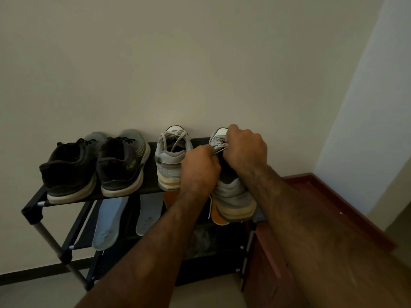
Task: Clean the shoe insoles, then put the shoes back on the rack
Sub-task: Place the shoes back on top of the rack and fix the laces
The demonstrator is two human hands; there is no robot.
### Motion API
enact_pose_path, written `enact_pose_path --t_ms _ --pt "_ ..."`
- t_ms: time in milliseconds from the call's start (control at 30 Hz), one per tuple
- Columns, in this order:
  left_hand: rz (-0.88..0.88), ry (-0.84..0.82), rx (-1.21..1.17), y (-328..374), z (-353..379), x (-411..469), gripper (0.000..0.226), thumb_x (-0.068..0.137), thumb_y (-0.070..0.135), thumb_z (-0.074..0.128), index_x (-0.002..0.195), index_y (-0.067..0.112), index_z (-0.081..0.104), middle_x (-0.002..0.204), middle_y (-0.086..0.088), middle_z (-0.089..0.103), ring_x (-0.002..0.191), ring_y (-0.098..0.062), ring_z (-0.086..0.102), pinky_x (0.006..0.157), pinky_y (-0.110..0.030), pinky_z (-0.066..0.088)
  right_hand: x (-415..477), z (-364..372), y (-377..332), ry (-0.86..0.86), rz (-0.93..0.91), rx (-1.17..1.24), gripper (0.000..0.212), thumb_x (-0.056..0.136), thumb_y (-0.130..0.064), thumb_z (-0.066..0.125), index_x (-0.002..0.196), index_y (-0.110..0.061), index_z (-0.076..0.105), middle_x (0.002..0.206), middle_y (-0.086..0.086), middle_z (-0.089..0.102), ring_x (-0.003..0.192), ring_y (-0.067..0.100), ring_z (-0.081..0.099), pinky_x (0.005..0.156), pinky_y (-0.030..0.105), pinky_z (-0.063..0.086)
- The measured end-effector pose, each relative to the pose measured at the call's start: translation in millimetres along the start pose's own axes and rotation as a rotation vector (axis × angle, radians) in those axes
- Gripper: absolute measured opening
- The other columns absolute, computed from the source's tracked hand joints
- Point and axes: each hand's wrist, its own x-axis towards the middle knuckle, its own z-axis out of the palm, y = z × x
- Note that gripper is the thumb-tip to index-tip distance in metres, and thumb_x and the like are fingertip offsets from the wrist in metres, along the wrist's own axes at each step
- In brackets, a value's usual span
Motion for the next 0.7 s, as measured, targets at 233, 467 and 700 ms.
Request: enact_pose_path --t_ms 233,467,700 --pt "-0.148 -0.064 0.056 3 -4 15 0.020 0.100 0.012 0.054 0.094 0.007 0.072 0.085 -0.009 0.069 0.080 -0.027 0.067 0.071 -0.034 0.053 -2 -6 0 -0.003 -0.191 -0.039 0.023 0.098 -0.023 0.056 0.117 -0.010 0.057 0.111 0.012 0.069 0.096 0.033 0.066 0.068 0.033 0.038" --pt "-0.168 -0.024 0.072 1 4 17 0.019 0.100 0.014 0.055 0.097 0.009 0.073 0.086 -0.009 0.071 0.079 -0.026 0.068 0.072 -0.036 0.057 -9 -18 5 -0.071 -0.355 -0.033 0.028 0.099 -0.031 0.051 0.119 -0.011 0.055 0.112 0.013 0.068 0.100 0.034 0.063 0.073 0.034 0.037" --pt "-0.071 -0.027 0.136 6 6 11 0.020 0.103 0.017 0.052 0.090 0.015 0.068 0.071 0.003 0.058 0.061 -0.010 0.054 0.052 -0.020 0.036 -7 -14 11 0.021 -0.277 -0.082 0.027 0.105 -0.026 0.044 0.126 -0.010 0.047 0.111 0.014 0.069 0.096 0.037 0.067 0.066 0.036 0.036"
